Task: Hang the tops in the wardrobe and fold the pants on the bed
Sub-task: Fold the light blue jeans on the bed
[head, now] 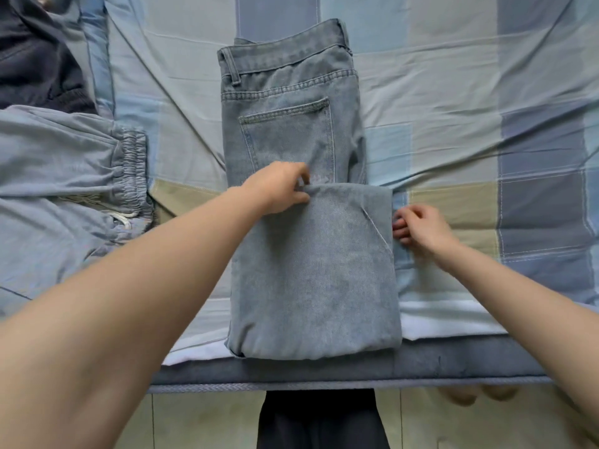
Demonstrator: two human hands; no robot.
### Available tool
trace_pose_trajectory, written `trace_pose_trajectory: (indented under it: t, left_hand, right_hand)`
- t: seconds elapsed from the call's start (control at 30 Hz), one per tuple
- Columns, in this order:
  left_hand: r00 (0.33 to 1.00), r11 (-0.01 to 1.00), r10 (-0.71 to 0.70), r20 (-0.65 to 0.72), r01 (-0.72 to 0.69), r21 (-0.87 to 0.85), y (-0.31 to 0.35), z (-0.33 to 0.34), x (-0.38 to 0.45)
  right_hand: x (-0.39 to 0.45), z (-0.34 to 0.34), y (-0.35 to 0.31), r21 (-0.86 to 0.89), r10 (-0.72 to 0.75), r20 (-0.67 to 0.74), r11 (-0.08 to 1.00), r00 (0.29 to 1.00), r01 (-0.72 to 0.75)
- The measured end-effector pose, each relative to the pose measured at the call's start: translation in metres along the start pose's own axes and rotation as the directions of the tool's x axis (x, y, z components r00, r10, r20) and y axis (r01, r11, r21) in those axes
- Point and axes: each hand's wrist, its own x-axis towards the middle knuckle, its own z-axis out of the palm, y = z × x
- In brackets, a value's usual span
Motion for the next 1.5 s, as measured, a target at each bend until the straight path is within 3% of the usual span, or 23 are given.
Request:
trace_pose_trajectory:
  t: [0.03, 0.1, 0.17, 0.2, 0.23, 0.37, 0.4, 0.47, 0.53, 0.57, 0.67, 0.8, 0.9, 1.0, 1.13, 1.33, 1.43, 1.5]
  left_hand:
    - [0.999, 1.0, -0.023, -0.034, 0.023, -0.016, -0.01, 0.003, -0.006]
    - [0.995, 0.999, -0.036, -0.088, 0.036, 0.006, -0.03, 0.009, -0.021]
    - [0.99, 1.0, -0.03, -0.138, 0.031, 0.001, -0.045, 0.012, -0.038]
    - [0.987, 1.0, -0.02, -0.161, 0.02, -0.004, -0.052, 0.012, -0.046]
    - [0.985, 1.0, 0.002, -0.17, -0.001, 0.008, -0.058, 0.011, -0.052]
    - [0.953, 0.969, 0.169, -0.25, -0.115, 0.218, -0.083, 0.006, -0.073]
    - [0.92, 0.92, 0.281, -0.272, -0.177, 0.351, -0.089, 0.005, -0.079]
    - [0.843, 0.706, 0.521, -0.134, -0.338, 0.622, -0.107, 0.008, -0.092]
    - [0.809, 0.535, 0.587, 0.035, -0.42, 0.733, -0.12, 0.021, -0.102]
    - [0.812, 0.504, 0.582, 0.053, -0.411, 0.76, -0.121, 0.028, -0.104]
    - [0.823, 0.513, 0.567, 0.014, -0.366, 0.777, -0.112, 0.048, -0.092]
    - [0.789, 0.498, 0.613, 0.037, -0.422, 0.758, -0.109, 0.05, -0.069]
    - [0.8, 0.531, 0.595, 0.079, -0.465, 0.709, -0.109, 0.037, -0.066]
    - [0.831, 0.615, 0.539, 0.14, -0.501, 0.609, -0.099, 0.024, -0.069]
    - [0.865, 0.767, 0.475, 0.164, -0.498, 0.404, -0.091, 0.01, -0.07]
    - [0.777, 0.534, 0.617, 0.124, -0.529, 0.66, -0.09, 0.028, -0.094]
    - [0.758, 0.495, 0.641, 0.121, -0.528, 0.69, -0.096, 0.049, -0.094]
    - [0.764, 0.495, 0.632, 0.127, -0.525, 0.692, -0.095, 0.054, -0.088]
  right_hand:
    - [0.003, -0.008, 0.006, -0.285, -0.195, -0.07, 0.944, 0.978, 0.168]
    - [0.002, -0.018, 0.015, -0.707, -0.556, 0.06, 0.562, 0.829, 0.428]
    - [-0.002, -0.02, 0.016, -0.81, -0.766, 0.33, 0.071, 0.553, 0.582]
    - [-0.003, -0.02, 0.016, -0.802, -0.784, 0.446, -0.136, 0.432, 0.582]
    - [-0.001, -0.019, 0.015, -0.792, -0.771, 0.518, -0.268, 0.371, 0.549]
    - [0.012, -0.009, 0.006, -0.752, -0.713, 0.646, -0.533, 0.272, 0.387]
    - [0.016, -0.005, 0.002, -0.71, -0.679, 0.696, -0.603, 0.234, 0.364]
    - [0.024, 0.003, -0.003, -0.604, -0.6, 0.788, -0.71, 0.138, 0.363]
    - [0.032, 0.009, -0.006, -0.555, -0.559, 0.822, -0.748, 0.105, 0.364]
    - [0.035, 0.011, -0.006, -0.559, -0.566, 0.818, -0.745, 0.1, 0.363]
    - [0.044, 0.014, -0.002, -0.582, -0.61, 0.788, -0.7, 0.075, 0.414]
    - [0.053, 0.014, -0.008, -0.563, -0.605, 0.793, -0.68, 0.075, 0.47]
    - [0.051, 0.014, -0.014, -0.544, -0.575, 0.81, -0.665, 0.114, 0.511]
    - [0.047, 0.007, -0.018, -0.517, -0.542, 0.822, -0.578, 0.177, 0.631]
    - [0.039, -0.007, -0.024, -0.434, -0.458, 0.873, -0.57, 0.169, 0.698]
    - [0.03, 0.01, -0.003, -0.533, -0.566, 0.814, -0.64, 0.129, 0.554]
    - [0.043, 0.023, -0.004, -0.482, -0.552, 0.832, -0.673, 0.053, 0.56]
    - [0.051, 0.023, -0.006, -0.464, -0.549, 0.835, -0.658, 0.044, 0.594]
